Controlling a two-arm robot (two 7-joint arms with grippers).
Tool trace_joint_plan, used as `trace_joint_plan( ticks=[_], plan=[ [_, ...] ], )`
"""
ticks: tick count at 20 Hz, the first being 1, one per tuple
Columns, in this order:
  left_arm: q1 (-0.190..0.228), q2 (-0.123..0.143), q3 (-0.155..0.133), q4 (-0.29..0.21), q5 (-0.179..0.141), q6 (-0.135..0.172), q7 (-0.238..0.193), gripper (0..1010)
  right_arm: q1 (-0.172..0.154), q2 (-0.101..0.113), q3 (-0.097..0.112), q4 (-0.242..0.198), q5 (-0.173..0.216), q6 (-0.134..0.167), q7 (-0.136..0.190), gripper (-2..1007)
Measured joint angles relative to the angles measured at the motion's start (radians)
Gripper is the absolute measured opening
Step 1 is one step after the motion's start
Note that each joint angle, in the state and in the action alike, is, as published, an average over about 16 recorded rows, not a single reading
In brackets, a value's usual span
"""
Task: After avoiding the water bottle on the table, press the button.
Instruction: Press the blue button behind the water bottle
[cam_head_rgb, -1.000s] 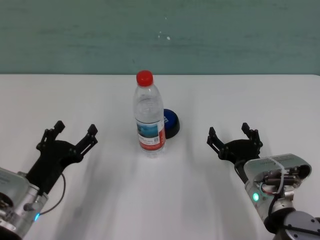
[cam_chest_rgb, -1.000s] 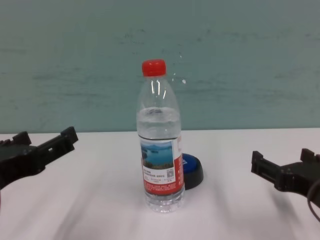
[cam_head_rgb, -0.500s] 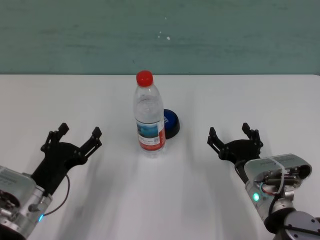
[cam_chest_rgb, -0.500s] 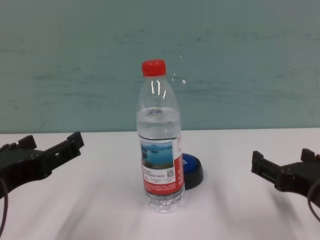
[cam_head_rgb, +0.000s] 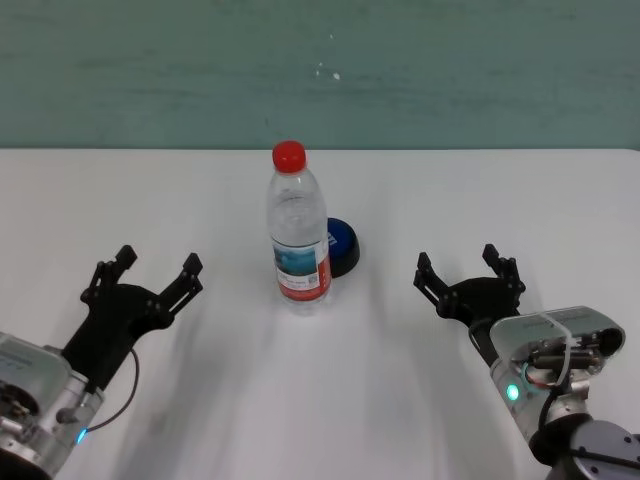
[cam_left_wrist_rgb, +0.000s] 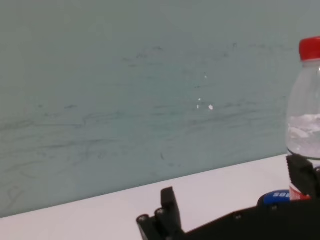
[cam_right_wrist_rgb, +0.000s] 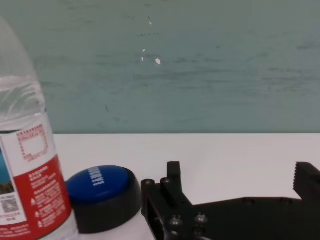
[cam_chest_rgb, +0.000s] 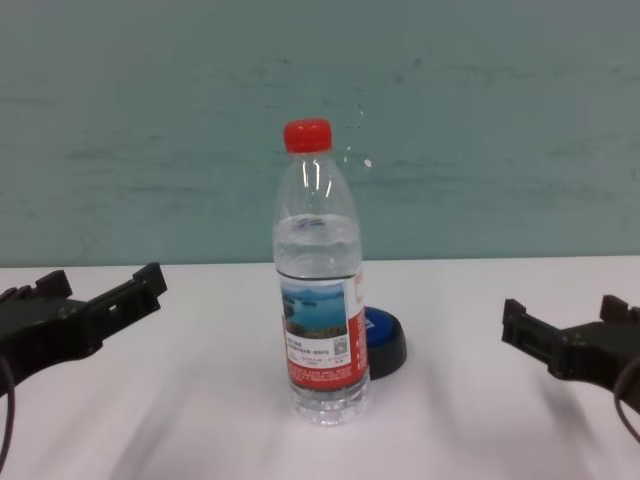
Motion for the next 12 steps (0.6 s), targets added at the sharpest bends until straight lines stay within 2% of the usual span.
trace_joint_plan(
  ticks=[12],
  plan=[
    [0.0,0.0,-0.001,0.001,-0.001,-0.002,-0.001,1010,0.036,-0.015,0.039,0.019,0.006,0.03,0.071,1004]
  ],
)
